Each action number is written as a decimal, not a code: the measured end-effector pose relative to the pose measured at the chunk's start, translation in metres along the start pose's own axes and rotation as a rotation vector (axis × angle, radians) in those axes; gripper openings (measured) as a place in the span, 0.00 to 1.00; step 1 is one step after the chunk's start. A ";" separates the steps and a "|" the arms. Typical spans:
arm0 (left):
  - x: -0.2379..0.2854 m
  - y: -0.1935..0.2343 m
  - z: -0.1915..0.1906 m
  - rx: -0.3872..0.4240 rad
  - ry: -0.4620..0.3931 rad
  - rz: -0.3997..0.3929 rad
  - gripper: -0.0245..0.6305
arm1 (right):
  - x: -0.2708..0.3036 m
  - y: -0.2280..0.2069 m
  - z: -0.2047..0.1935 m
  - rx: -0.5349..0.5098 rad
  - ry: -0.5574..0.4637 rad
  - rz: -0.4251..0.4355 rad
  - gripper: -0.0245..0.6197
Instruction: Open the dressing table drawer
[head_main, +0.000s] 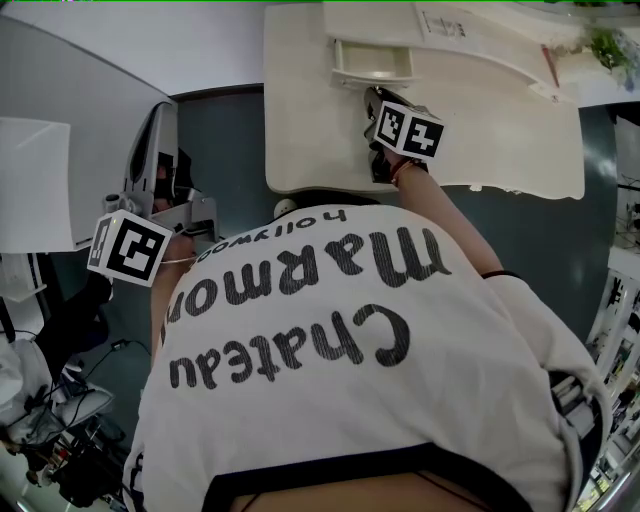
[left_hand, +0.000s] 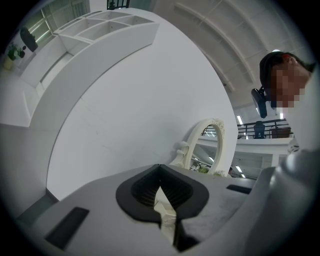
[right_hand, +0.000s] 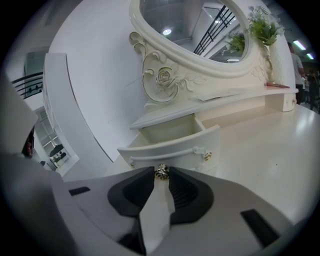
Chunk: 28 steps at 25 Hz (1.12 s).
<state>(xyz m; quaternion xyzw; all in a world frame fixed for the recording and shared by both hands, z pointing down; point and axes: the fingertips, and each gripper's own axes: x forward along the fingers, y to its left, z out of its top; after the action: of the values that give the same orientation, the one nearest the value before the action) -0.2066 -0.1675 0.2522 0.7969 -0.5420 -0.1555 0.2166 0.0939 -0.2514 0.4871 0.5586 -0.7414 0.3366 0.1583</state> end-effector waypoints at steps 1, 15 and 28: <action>0.000 0.000 0.000 0.000 0.000 0.000 0.07 | 0.000 0.000 -0.001 0.002 0.002 0.001 0.20; 0.001 -0.008 -0.001 0.010 -0.003 0.008 0.07 | 0.000 0.001 -0.001 -0.008 0.005 0.024 0.20; -0.005 -0.029 -0.015 0.028 -0.019 0.067 0.07 | 0.004 -0.002 0.000 -0.003 0.031 0.088 0.20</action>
<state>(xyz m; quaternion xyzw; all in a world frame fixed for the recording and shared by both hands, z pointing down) -0.1780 -0.1509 0.2498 0.7799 -0.5724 -0.1482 0.2054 0.0944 -0.2544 0.4904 0.5201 -0.7632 0.3505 0.1556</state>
